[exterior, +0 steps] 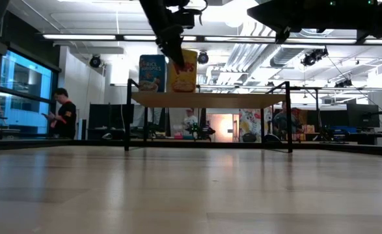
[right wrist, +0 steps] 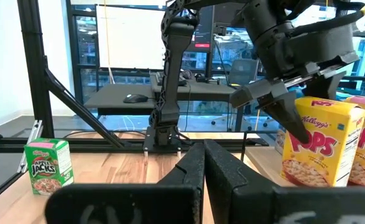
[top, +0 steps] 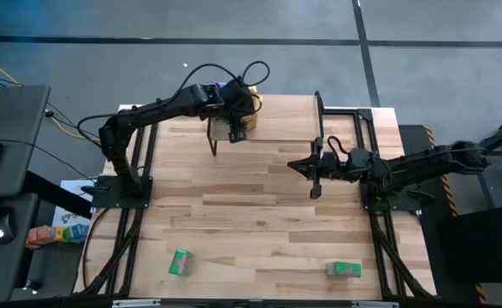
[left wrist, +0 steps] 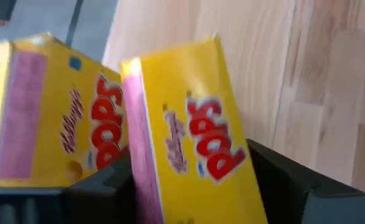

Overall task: Stack cereal on shelf
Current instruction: Put the yellow cereal box on the shelf aligned with the other yellow cereal box

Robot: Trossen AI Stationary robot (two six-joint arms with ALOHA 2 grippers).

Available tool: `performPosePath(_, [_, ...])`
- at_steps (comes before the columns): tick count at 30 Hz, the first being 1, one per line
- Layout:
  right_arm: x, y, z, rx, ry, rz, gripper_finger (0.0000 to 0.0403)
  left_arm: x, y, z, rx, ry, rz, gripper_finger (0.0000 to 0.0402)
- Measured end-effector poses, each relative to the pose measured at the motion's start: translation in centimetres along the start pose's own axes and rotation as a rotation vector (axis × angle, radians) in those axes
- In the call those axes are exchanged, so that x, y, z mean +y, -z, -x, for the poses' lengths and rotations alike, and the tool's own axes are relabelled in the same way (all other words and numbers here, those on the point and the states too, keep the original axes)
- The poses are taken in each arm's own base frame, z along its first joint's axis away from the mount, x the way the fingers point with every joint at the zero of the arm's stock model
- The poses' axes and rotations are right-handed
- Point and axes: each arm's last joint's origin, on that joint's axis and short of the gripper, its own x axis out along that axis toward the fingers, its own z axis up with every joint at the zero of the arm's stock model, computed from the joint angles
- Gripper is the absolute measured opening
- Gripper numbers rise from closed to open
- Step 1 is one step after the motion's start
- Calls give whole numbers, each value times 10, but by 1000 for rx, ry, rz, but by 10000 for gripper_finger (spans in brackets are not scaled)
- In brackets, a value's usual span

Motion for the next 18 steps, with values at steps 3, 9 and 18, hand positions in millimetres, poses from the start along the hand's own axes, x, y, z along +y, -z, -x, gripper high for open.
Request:
performPosePath(3, [0, 0, 0, 0, 0, 4, 0, 1, -3, 0, -32, -12, 1, 243])
performPosePath(9, [0, 0, 0, 0, 0, 4, 0, 5, -5, 3, -18, -99, -43, 251])
performPosePath(18, [0, 0, 0, 0, 2, 11, 0, 20, -22, 39, -74, -259, -22, 250])
